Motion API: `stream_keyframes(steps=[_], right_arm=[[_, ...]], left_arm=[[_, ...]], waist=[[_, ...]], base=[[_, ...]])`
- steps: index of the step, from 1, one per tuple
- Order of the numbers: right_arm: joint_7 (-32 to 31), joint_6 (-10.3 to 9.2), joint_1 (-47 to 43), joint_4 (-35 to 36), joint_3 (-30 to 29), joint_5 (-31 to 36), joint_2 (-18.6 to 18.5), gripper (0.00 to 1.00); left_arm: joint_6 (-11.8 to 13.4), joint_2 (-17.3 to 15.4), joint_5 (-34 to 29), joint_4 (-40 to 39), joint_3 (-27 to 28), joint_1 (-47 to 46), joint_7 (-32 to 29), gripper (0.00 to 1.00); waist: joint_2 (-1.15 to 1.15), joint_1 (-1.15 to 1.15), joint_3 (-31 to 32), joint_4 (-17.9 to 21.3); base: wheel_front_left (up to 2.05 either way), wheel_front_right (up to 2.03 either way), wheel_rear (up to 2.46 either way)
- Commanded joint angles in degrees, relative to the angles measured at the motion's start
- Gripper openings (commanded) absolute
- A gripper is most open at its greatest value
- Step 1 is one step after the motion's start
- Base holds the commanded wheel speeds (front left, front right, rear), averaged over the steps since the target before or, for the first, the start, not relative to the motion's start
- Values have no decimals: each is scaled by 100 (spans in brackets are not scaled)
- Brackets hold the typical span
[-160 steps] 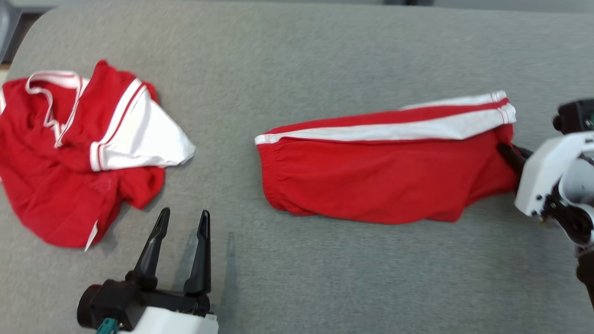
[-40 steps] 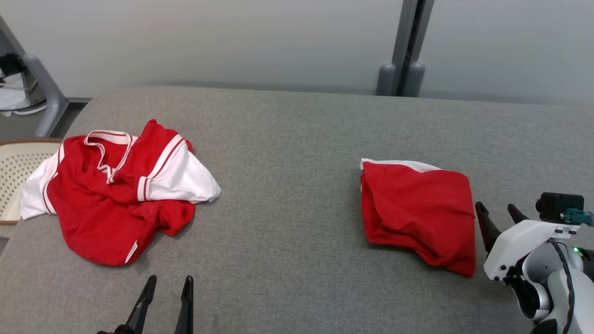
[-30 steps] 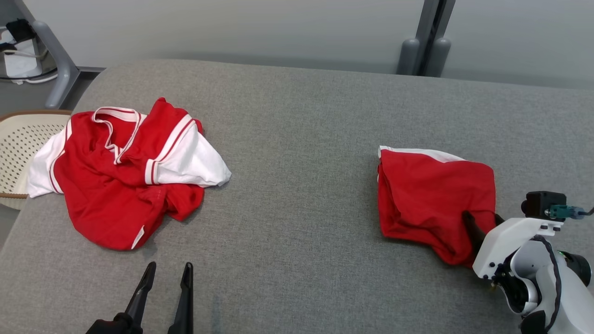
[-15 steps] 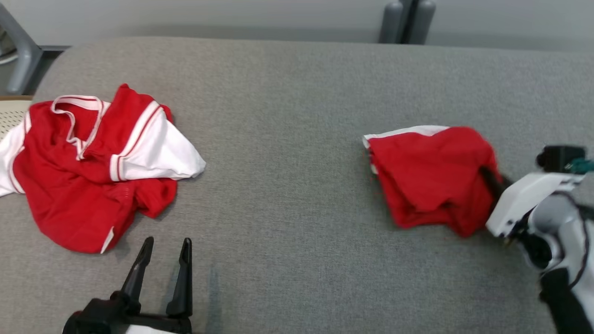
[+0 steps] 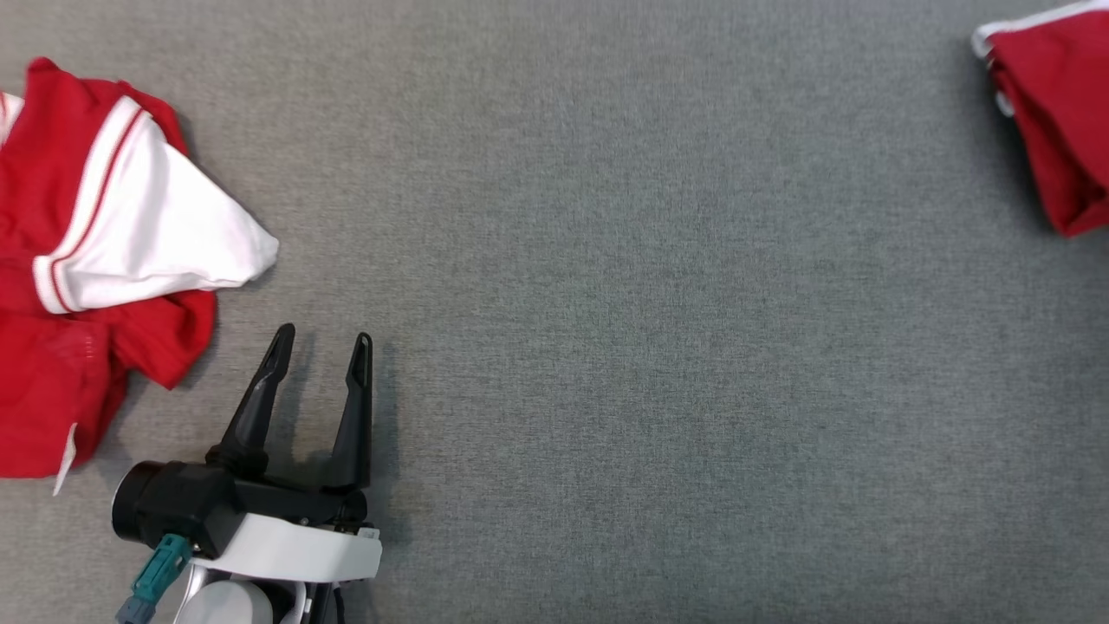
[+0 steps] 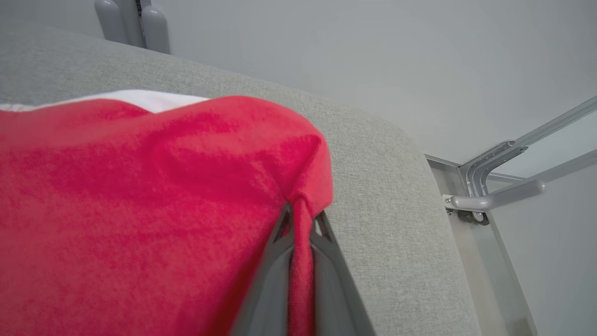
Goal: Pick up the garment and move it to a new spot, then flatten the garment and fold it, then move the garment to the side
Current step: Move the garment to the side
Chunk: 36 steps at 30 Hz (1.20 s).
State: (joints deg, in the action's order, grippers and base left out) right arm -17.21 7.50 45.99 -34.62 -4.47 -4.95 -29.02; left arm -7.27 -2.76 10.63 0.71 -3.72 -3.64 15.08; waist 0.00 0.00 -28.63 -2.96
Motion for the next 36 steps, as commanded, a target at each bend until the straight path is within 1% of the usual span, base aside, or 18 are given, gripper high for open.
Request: stream_keyframes(steps=[1, 7, 9, 11, 14, 17, 18, 19, 20, 21, 22, 23, 26, 28, 31, 36], right_arm=[[-63, -1, 96, 55, 4, 138, -96, 0], [-341, -1, 73, 305, -4, 658, -462, 0], [-393, -1, 19, 356, -22, 774, -510, 0], [-447, -1, -25, 398, 7, 736, -505, 0], [-482, -2, -60, 568, 132, 879, -648, 0], [-551, -1, -78, 690, 124, 1002, -622, 0], [-573, -1, -97, 722, 120, 1020, -604, 4], [-592, -1, -115, 748, 92, 1054, -589, 22], [-604, -1, -140, 776, 73, 1099, -583, 38], [-619, -1, -171, 814, 54, 1132, -550, 49], [-624, -1, -202, 849, 37, 1142, -508, 81], [-627, -1, -225, 873, 33, 1155, -484, 100], [-475, -1, -323, 995, 31, 1247, -424, 100], [-307, -1, -398, 1162, -81, 1336, -330, 100], [-46, -1, -615, 1464, -234, 1376, -75, 100], [615, -1, -1210, 2163, -492, 1153, 549, 100]], left_arm=[[-13, -27, -29, -17, 22, -115, 12, 100], [-18, -23, -44, -6, 91, -123, 12, 100], [-21, -21, -53, 12, 97, -82, 11, 100], [-23, -22, -62, 16, 93, -70, 12, 100], [-24, -22, -69, -6, 92, -58, 12, 100], [-24, -24, -95, -22, 91, -34, 12, 100], [-24, -25, -101, -25, 92, -26, 12, 100], [-24, -25, -104, -29, 92, -18, 12, 100], [-24, -23, -103, -30, 85, -14, 12, 100], [-24, -24, -100, -29, 81, -8, 12, 100], [-24, -24, -91, -24, 80, 0, 12, 100], [-25, -24, -80, -18, 81, 9, 12, 100], [-25, -24, -30, 12, 86, 60, 12, 100], [-25, -24, 12, 26, 96, 104, 12, 100], [-25, -25, 70, 51, 136, 209, 12, 100], [-25, -25, 145, 123, 211, 420, 12, 100]], waist=[[0, 0, -276, 103], [0, 0, -345, 162], [0, 0, -316, 186], [0, 0, -281, 206], [0, 0, -228, 252], [0, 0, -195, 290], [0, 0, -186, 299], [0, 0, -182, 307], [0, 0, -178, 313], [0, 0, -170, 318], [0, 0, -161, 324], [0, 0, -149, 330], [0, 0, -73, 351], [0, 0, 23, 364], [0, 0, 235, 387], [0, 0, 770, 402]], base=[[0, 0, 0], [0, 0, 0], [0, 0, 0], [0, 0, 0], [0, 0, 0], [0, 0, 0], [0, 0, 0], [0, 0, 0], [0, 0, 0], [0, 0, 0], [0, 0, 0], [0, 0, 0], [0, 0, 0], [0, 0, 0], [0, 0, 0], [0, 0, 0]])
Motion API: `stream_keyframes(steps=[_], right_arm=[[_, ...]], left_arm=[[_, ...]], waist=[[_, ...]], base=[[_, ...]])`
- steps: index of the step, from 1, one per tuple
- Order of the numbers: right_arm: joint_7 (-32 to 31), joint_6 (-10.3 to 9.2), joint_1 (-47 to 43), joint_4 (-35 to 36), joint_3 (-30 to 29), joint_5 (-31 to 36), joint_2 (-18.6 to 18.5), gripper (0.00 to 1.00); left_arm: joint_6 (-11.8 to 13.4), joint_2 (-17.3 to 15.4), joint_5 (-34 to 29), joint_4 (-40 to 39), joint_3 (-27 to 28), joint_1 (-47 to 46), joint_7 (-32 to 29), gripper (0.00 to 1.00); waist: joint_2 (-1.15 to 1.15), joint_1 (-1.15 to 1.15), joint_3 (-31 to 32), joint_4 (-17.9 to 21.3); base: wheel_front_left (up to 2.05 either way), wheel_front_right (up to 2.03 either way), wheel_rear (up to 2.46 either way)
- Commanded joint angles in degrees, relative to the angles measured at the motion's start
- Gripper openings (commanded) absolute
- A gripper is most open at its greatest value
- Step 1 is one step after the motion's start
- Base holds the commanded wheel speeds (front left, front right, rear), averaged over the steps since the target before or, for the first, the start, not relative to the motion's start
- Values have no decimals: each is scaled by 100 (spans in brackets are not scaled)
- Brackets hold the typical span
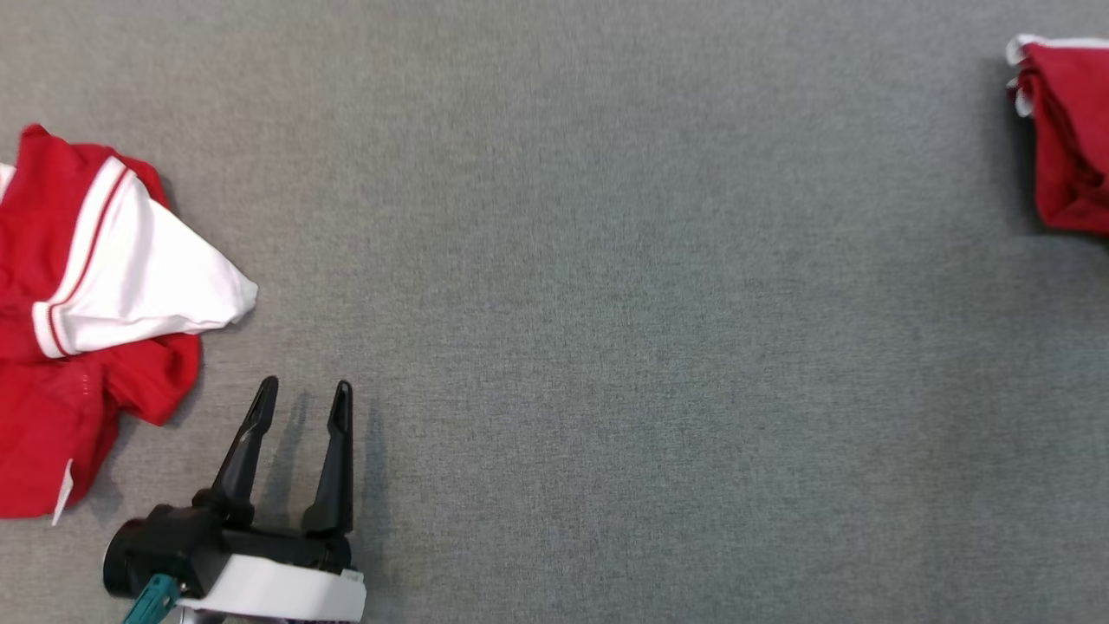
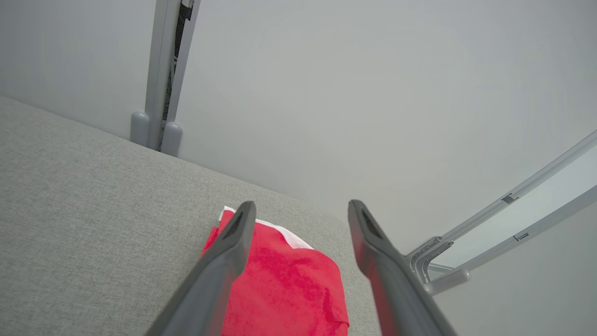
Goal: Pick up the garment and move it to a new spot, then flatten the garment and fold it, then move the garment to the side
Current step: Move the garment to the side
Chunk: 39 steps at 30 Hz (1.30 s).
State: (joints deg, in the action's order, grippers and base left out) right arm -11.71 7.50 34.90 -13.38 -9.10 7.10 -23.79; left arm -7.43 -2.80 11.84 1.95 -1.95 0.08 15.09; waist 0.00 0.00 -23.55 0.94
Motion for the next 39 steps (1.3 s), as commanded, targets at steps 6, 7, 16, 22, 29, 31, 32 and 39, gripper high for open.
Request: stream_keyframes(steps=[6, 7, 16, 22, 29, 31, 32, 39], right_arm=[[1134, -1, -1229, 654, -6, -145, 748, 100], [1367, -1, -1414, 683, 54, -127, 848, 100], [2636, -1, -2706, 183, 675, -260, 1496, 100], [2694, -1, -3375, 369, 759, -421, 1814, 100], [2696, -1, -4121, 532, 443, -514, 2071, 100], [2697, -1, -4210, 566, 319, -704, 2071, 100], [2697, -1, -4248, 564, 321, -787, 2077, 100], [2698, -1, -4296, 618, 309, -1055, 2077, 100]], left_arm=[[62, -22, 123, 65, 184, 401, 11, 100], [81, -20, 135, 76, 215, 469, 11, 100], [159, -22, 161, 209, 378, 896, 11, 100], [183, -20, 203, 376, 314, 1087, 11, 100], [273, -22, 335, 503, 258, 1254, 11, 100], [275, -21, 344, 540, 235, 1266, 11, 100], [288, -20, 360, 553, 241, 1267, 11, 100], [275, -22, 353, 655, 295, 1250, 11, 100]], waist=[[0, 0, 1001, 6], [0, 0, 1109, 14], [0, 0, 1779, -57], [0, 0, 2084, -215], [0, 0, 2331, -389], [0, 0, 2366, -423], [0, 0, 2378, -432], [0, 0, 2424, -442]], base=[[0, 0, 0], [0, 0, 0], [0, 0, 0], [0, 0, 0], [0, 0, 0], [0, 0, 0], [0, 0, 0], [0, 0, 0]])
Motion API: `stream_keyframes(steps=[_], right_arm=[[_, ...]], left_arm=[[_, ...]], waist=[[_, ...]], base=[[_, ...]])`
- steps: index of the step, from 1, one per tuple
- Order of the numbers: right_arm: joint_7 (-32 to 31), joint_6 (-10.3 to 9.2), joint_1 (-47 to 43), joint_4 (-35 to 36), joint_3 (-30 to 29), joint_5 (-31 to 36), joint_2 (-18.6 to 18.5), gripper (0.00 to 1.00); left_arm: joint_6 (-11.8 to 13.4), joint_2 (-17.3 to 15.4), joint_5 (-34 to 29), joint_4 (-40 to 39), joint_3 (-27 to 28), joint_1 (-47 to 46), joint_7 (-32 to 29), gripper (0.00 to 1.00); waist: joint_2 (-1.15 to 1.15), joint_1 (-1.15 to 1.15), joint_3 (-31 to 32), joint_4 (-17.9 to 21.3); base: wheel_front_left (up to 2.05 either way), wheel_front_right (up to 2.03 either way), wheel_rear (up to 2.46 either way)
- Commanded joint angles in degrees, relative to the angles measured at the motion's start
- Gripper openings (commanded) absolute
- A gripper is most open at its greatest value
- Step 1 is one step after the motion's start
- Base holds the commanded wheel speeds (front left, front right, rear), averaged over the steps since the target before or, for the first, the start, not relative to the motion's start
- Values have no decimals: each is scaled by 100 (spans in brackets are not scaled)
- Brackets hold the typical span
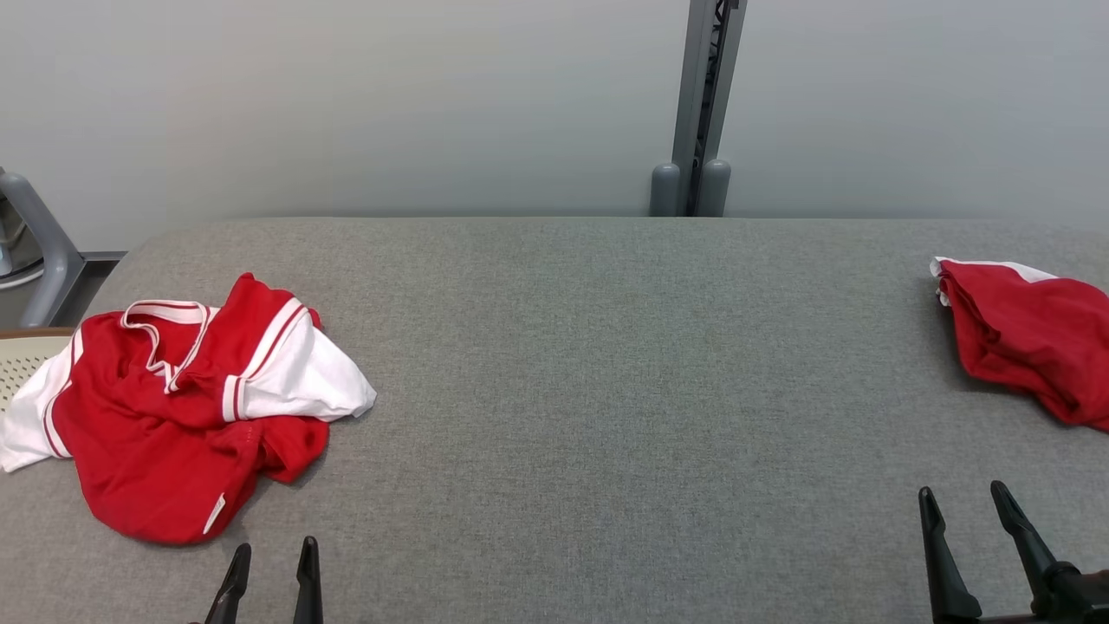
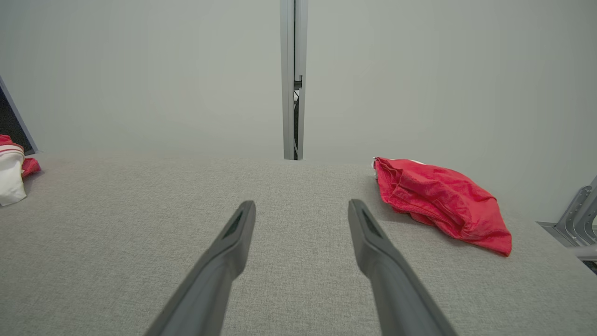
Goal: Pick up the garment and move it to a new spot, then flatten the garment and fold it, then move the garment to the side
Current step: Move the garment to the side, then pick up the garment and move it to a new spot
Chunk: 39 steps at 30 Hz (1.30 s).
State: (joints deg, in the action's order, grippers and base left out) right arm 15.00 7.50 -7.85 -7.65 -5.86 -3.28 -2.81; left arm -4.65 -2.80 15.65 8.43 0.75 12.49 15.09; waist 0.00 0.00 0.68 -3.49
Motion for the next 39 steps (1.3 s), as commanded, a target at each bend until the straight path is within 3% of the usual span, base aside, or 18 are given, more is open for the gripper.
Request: stream_keyframes(steps=[1, 8, 15, 25, 30, 39], right_arm=[[27, -1, -1, 59, -28, -11, -21, 100], [27, -1, -16, 53, 15, 71, -19, 100], [27, -1, -56, 103, 135, 57, -20, 100], [27, -1, 26, 142, 593, -104, -19, 100], [27, -1, 50, 98, 938, -137, -23, 100], [28, -1, 80, 67, 1136, -80, -24, 100]], left_arm=[[-13, -22, -45, 8, 31, 4, 11, 100], [-75, -23, -113, 2, 42, -88, 11, 100], [-88, -22, -143, -60, -7, -140, 11, 100], [-105, -20, -163, -112, 53, -11, 11, 100], [-108, -20, -158, -139, 118, 84, 10, 100], [-125, -20, -94, -215, 152, -22, 10, 100]], waist=[[0, 0, 3, 1], [0, 0, 11, -66], [0, 0, 17, -445], [0, 0, 124, -1618], [0, 0, 199, -2013], [0, 0, 165, -2010]], base=[[0, 0, 0], [0, 0, 0], [0, 0, 0], [0, 0, 0], [0, 0, 0], [0, 0, 0]])
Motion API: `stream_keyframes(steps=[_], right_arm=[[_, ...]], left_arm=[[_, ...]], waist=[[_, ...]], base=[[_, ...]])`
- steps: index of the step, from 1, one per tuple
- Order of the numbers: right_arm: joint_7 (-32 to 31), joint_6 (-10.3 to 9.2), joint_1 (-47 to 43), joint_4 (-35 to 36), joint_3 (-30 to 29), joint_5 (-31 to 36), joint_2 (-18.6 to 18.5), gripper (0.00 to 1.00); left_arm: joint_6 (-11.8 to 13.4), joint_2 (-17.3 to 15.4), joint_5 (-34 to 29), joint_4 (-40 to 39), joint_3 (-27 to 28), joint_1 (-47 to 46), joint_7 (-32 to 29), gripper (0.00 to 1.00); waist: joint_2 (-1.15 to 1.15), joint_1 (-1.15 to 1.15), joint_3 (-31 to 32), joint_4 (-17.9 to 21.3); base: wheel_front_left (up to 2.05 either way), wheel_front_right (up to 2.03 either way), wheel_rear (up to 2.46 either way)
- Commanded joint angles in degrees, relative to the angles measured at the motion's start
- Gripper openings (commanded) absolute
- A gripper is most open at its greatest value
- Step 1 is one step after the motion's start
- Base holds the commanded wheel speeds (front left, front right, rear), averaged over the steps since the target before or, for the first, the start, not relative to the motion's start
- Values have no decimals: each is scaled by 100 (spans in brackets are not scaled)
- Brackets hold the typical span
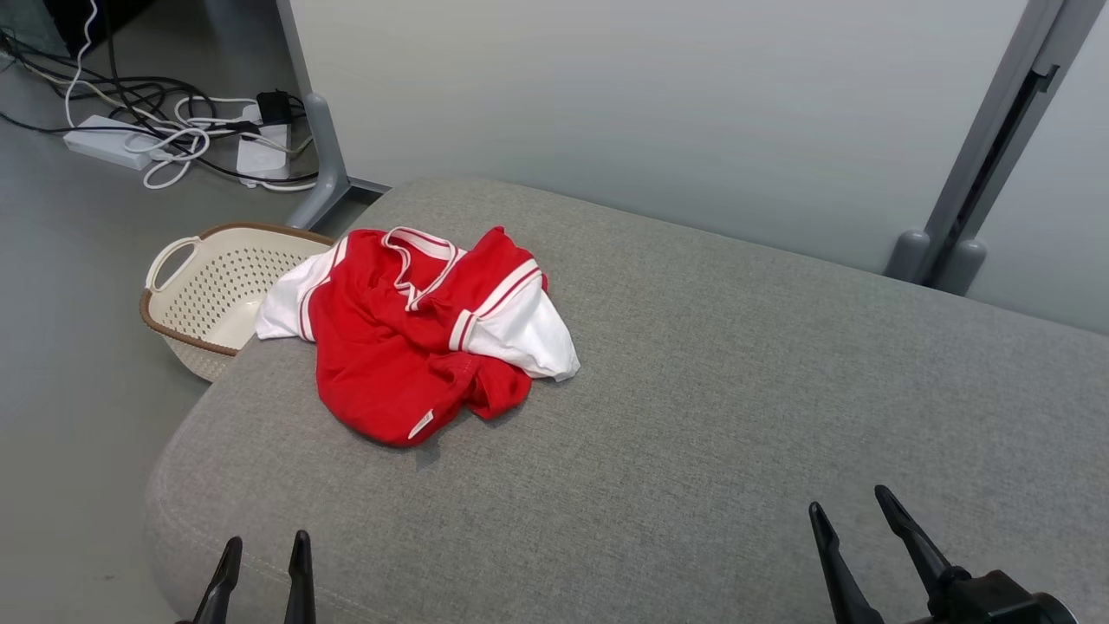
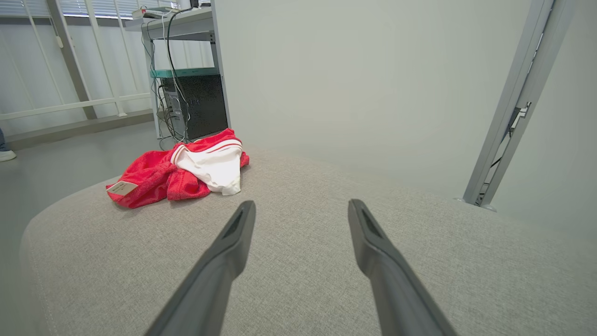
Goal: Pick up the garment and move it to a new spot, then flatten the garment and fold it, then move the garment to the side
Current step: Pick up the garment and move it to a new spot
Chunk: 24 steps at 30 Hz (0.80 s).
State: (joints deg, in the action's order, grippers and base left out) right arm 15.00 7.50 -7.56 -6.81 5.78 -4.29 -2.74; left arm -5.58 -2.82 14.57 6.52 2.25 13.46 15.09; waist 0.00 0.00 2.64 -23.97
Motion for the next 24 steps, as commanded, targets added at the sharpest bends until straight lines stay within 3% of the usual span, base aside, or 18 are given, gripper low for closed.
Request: stream_keyframes(steps=[1, 5, 11, 19, 24], right_arm=[[28, -1, 57, -19, -52, 33, -30, 100], [28, -1, 150, -27, -85, 189, -31, 100], [28, -1, 424, -16, -92, 450, -32, 100], [28, -1, 835, 7, -47, 527, -30, 100], [27, -1, 993, 21, -53, 474, -32, 100]], left_arm=[[-42, -19, 13, -15, -24, -184, 10, 100], [-100, -19, 53, 179, -147, -654, 10, 100], [-162, -41, 21, 1149, -475, -1917, 10, 100], [-184, -436, 240, 2911, -670, -3762, -115, 100], [-188, -685, 344, 3751, -626, -4367, -289, 100]], waist=[[0, 0, -61, 73], [0, 0, -328, 262], [0, 0, -898, 659], [0, 0, -1511, 1327], [0, 0, -1699, 1620]], base=[[0, 0, 0], [0, 0, 0], [0, 0, 0], [0, 0, 0], [0, 0, 0]])
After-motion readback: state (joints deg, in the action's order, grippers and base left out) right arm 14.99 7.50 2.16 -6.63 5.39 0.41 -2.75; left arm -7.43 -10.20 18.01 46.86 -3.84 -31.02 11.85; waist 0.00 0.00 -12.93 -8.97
